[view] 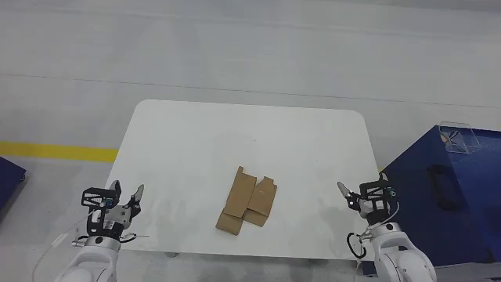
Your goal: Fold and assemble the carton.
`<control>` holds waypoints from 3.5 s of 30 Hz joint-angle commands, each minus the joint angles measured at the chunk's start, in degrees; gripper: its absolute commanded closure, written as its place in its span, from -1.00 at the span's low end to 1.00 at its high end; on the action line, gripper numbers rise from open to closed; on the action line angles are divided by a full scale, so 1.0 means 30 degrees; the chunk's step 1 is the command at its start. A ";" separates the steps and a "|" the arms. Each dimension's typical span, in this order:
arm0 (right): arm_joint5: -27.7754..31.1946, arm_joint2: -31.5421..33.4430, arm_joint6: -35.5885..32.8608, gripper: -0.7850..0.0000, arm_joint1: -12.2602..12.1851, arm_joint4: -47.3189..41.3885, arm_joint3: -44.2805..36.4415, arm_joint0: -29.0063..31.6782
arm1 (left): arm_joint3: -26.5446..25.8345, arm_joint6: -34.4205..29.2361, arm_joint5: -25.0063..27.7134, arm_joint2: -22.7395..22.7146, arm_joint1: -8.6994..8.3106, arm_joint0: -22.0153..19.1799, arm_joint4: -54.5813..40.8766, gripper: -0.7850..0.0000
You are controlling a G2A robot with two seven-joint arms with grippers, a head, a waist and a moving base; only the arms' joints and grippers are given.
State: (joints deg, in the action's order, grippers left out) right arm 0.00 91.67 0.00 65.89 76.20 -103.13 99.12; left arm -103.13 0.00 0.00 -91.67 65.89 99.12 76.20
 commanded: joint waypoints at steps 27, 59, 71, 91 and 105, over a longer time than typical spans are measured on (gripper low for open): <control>-0.1040 -0.4082 -2.0010 -1.00 0.0881 -2.7384 0.9289 -0.8892 | 0.0000 0.0000 0.0000 0.0000 0.0000 0.0000 0.0000 -1.00; 0.2665 -0.6098 -1.3381 -1.00 0.1594 -2.8574 1.0796 -0.8617 | 0.1782 -1.3685 -0.0251 0.2176 0.0675 -0.5392 -2.1278 -1.00; 0.2676 -0.6899 -1.2906 -1.00 0.1686 -2.7955 1.0226 -0.8666 | 0.7295 -1.2873 0.1371 0.4946 0.1370 -0.9102 -2.5547 -1.00; 0.5069 -0.8621 -1.2737 -1.00 0.2111 -2.7808 1.3245 -1.0276 | 1.3227 -1.3350 0.2626 0.7834 0.2140 -1.2583 -2.7392 -1.00; 0.7491 -0.8180 -1.2610 -1.00 0.2025 -2.7850 1.4508 -1.0727 | 1.4357 -1.3718 0.2627 0.8725 0.2340 -1.3366 -2.7318 -1.00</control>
State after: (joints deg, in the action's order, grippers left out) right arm 22.03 66.26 -36.92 72.20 -6.56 -59.75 66.80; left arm -60.24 -40.76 7.91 -65.92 72.81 59.24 -5.68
